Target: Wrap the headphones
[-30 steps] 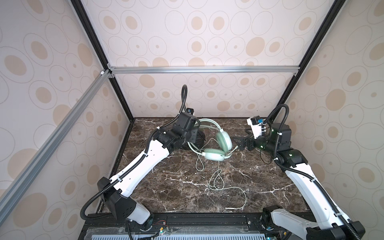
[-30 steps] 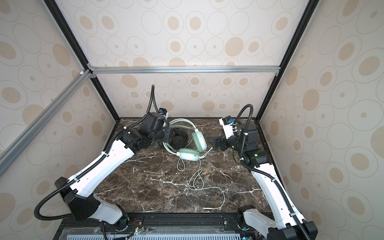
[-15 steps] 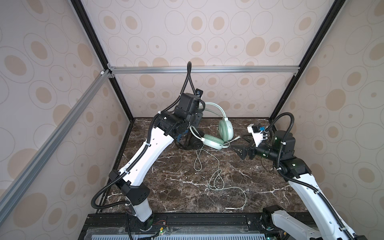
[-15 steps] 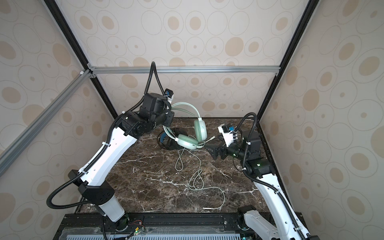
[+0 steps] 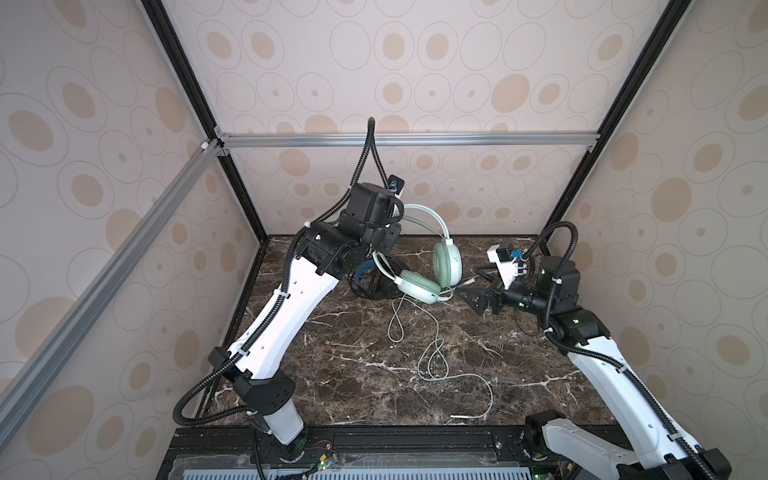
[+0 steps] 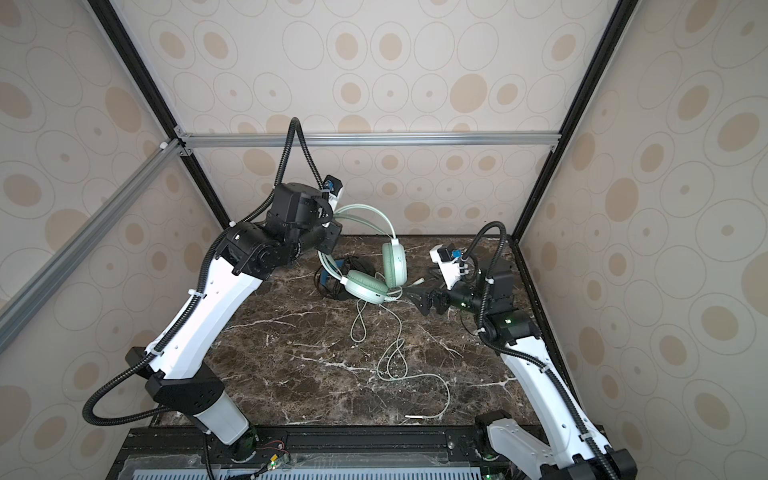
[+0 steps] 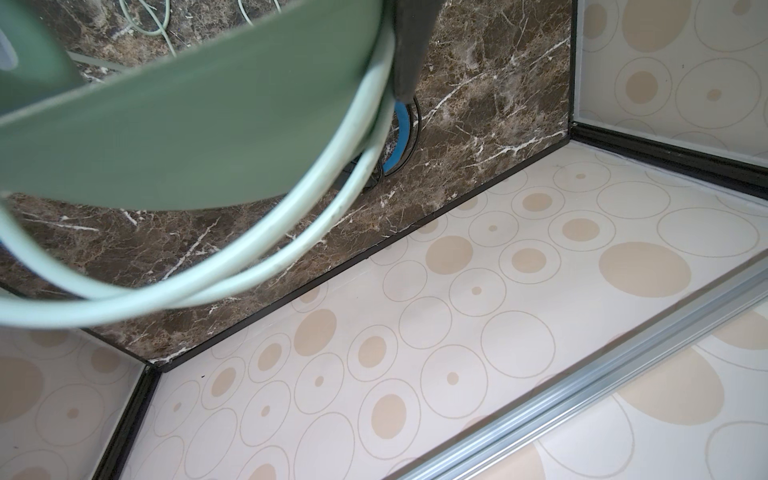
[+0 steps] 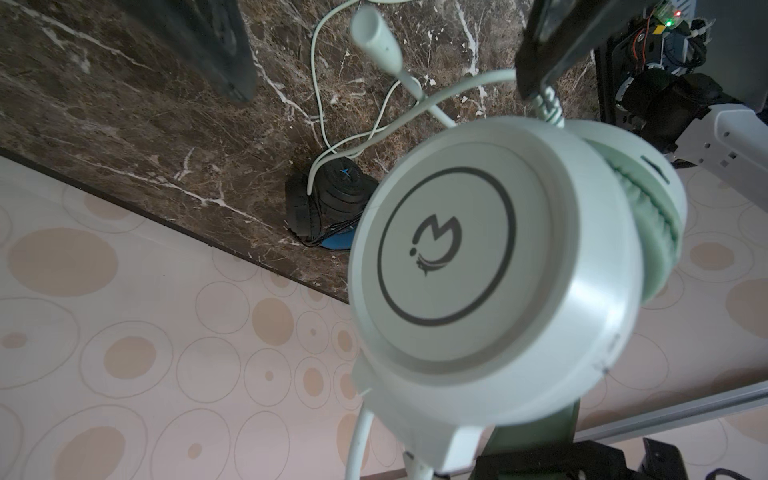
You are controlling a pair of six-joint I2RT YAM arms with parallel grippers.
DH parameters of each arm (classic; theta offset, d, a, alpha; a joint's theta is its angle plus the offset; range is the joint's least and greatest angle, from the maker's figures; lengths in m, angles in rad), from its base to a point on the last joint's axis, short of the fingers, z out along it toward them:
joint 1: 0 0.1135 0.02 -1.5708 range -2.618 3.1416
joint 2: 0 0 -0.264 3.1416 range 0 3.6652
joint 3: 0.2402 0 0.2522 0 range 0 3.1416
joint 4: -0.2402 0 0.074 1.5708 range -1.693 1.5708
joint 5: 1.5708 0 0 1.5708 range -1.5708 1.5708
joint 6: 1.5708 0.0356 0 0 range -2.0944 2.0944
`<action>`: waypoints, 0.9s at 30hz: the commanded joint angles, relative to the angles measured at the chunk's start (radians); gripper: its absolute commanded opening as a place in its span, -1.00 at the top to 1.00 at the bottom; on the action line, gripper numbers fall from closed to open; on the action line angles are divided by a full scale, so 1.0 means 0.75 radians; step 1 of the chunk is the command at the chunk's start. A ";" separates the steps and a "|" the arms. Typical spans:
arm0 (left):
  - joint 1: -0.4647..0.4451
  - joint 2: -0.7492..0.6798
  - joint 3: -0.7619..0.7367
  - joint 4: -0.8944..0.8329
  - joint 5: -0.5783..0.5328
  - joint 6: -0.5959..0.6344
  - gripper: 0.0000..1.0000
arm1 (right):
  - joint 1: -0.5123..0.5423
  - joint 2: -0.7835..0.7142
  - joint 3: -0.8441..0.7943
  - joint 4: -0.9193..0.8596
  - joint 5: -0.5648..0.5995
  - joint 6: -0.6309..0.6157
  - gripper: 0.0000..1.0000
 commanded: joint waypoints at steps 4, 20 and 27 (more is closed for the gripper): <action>-0.002 -0.081 0.095 0.054 -0.004 -0.030 1.00 | 0.056 0.060 0.010 0.124 -0.095 0.007 -1.00; 0.010 -0.029 0.179 0.020 -0.079 -0.013 1.00 | 0.163 -0.008 -0.047 -0.154 0.077 -0.320 -1.00; 0.016 -0.046 0.177 0.036 -0.063 -0.004 1.00 | 0.091 -0.031 -0.107 0.002 0.103 -0.194 -0.99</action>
